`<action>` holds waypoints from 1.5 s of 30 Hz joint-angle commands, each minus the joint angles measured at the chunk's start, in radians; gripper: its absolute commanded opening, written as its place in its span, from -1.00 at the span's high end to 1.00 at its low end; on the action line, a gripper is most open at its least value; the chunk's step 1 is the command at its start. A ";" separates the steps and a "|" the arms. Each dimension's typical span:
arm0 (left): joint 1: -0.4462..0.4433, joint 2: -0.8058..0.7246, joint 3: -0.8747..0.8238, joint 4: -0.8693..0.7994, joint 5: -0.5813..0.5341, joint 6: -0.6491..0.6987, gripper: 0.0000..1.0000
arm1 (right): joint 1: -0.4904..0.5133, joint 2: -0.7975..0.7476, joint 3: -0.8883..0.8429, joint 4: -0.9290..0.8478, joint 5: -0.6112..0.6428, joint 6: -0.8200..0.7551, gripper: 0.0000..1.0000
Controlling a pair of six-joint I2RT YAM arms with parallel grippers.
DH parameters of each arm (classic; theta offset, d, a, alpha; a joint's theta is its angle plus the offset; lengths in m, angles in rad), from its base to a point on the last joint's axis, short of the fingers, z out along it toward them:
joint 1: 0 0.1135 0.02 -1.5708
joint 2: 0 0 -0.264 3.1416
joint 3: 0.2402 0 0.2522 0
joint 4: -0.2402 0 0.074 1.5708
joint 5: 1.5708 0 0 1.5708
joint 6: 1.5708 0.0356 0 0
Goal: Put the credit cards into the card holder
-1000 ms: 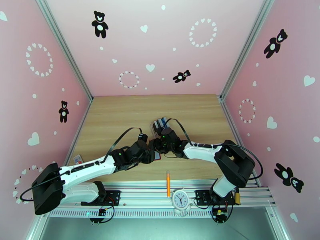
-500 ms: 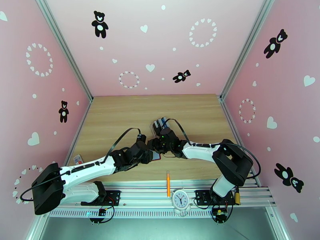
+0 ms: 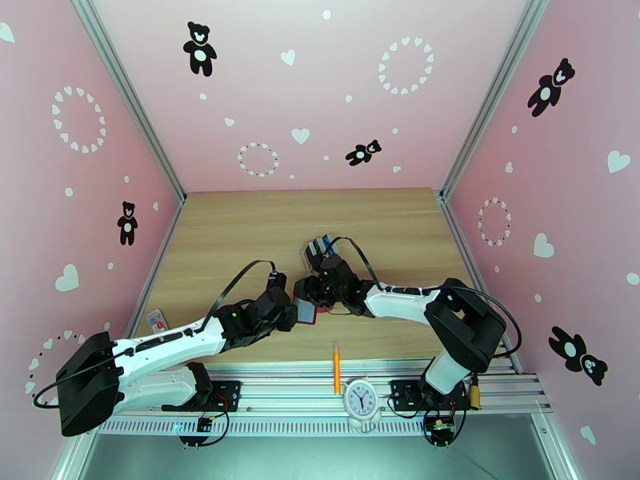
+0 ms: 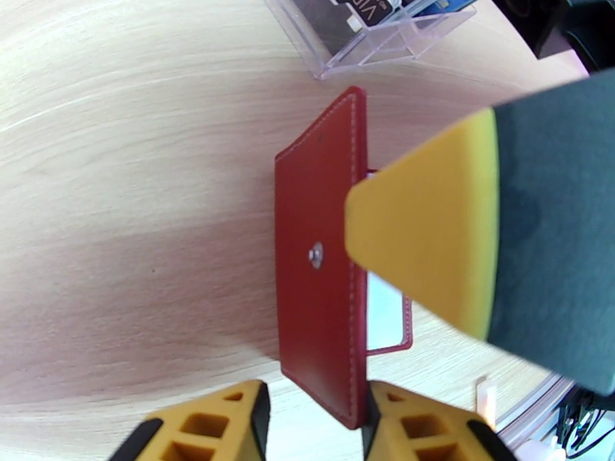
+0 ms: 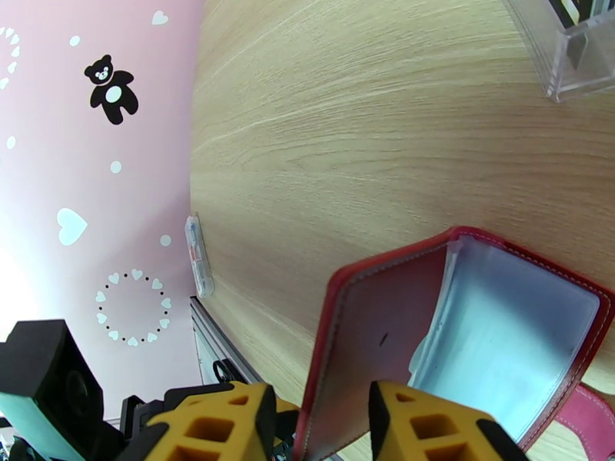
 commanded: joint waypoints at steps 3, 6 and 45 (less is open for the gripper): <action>-0.006 -0.002 -0.010 0.030 -0.028 0.038 0.24 | -0.003 -0.041 -0.032 0.042 0.022 -0.002 0.22; -0.006 0.016 -0.002 0.043 -0.029 0.060 0.25 | -0.005 -0.053 -0.043 0.039 0.027 -0.004 0.22; -0.007 -0.036 -0.216 0.376 -0.003 -0.067 0.98 | -0.021 -0.073 -0.176 0.203 0.008 0.009 0.74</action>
